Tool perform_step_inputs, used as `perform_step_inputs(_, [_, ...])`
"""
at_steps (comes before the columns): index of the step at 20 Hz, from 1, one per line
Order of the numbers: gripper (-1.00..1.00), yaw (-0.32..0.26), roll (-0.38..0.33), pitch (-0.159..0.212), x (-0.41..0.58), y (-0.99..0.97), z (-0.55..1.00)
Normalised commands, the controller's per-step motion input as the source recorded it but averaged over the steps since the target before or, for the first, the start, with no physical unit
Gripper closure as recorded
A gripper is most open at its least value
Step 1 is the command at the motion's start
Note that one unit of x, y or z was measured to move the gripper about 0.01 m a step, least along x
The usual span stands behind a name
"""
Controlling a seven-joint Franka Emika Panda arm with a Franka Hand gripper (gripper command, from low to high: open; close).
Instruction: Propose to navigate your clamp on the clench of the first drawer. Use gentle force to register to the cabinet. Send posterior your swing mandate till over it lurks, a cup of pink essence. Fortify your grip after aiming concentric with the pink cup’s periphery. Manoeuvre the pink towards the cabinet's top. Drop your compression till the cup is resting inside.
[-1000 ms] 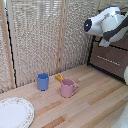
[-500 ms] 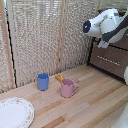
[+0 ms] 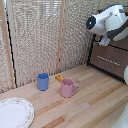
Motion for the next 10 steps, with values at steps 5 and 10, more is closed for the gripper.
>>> perform_step_inputs(5, [1.0,-0.042,0.182,0.159,0.387,0.77,0.0])
perform_step_inputs(10, [1.0,-0.031,0.077,0.123,0.347,0.89,-0.09])
